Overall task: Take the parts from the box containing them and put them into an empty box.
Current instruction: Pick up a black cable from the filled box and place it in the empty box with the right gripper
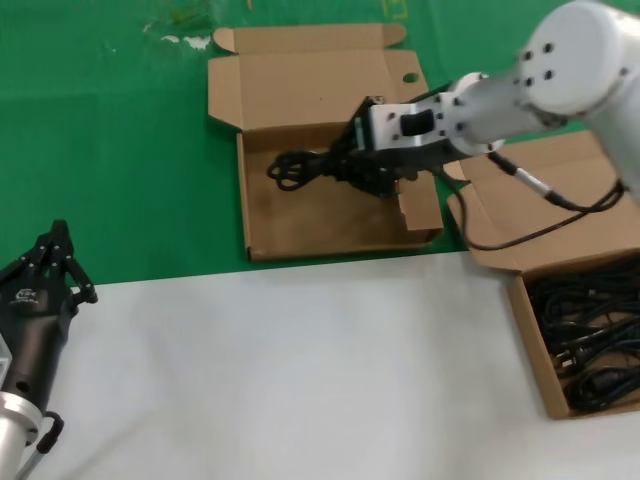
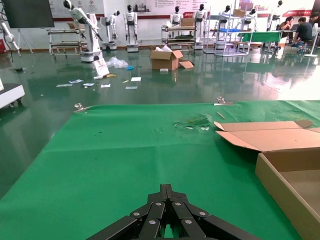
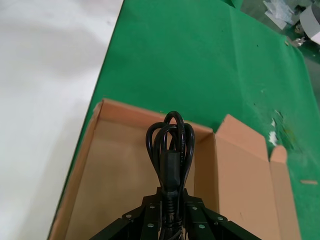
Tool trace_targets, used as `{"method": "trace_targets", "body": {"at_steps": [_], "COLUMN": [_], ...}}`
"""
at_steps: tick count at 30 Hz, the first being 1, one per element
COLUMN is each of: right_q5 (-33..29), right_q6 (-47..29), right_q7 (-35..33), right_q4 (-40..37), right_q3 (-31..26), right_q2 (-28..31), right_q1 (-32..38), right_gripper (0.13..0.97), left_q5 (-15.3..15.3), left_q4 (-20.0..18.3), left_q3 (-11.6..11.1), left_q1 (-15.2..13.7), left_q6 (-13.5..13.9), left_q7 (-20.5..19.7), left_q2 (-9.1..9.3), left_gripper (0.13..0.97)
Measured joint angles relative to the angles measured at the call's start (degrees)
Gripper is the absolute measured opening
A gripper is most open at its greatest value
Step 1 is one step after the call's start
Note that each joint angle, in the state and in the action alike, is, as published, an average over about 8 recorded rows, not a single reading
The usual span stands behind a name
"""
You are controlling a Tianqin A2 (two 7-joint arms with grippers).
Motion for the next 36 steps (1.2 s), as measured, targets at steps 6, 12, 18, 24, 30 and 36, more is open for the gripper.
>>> {"method": "trace_targets", "body": {"at_steps": [6, 12, 18, 24, 30, 36], "right_q5": [1.14, 2.83, 3.25, 4.58, 6.1, 6.53], "right_q6": [5.23, 9.55, 11.37, 12.44, 12.87, 10.84], "right_q7": [-5.45, -10.91, -13.69, -16.21, -17.19, -11.94], "right_q4": [-11.84, -22.38, -27.51, -30.54, -31.35, -23.96], "right_q3": [-0.04, 0.67, 0.54, 1.4, 2.53, 2.86], "right_q2": [-6.2, -10.8, -12.13, -12.5, -12.38, -9.53], "right_q1": [2.14, 4.16, 5.21, 5.93, 6.18, 4.01], "right_gripper": [0.195, 0.195, 0.224, 0.268, 0.358, 0.396], "left_q5": [0.0, 0.0, 0.0, 0.0, 0.0, 0.0], "left_q4": [0.0, 0.0, 0.0, 0.0, 0.0, 0.0], "left_q3": [0.0, 0.0, 0.0, 0.0, 0.0, 0.0], "left_q1": [0.0, 0.0, 0.0, 0.0, 0.0, 0.0], "left_q6": [0.0, 0.0, 0.0, 0.0, 0.0, 0.0], "left_q7": [0.0, 0.0, 0.0, 0.0, 0.0, 0.0], "left_q2": [0.0, 0.0, 0.0, 0.0, 0.0, 0.0], "left_gripper": [0.14, 0.14, 0.14, 0.14, 0.14, 0.14]}}
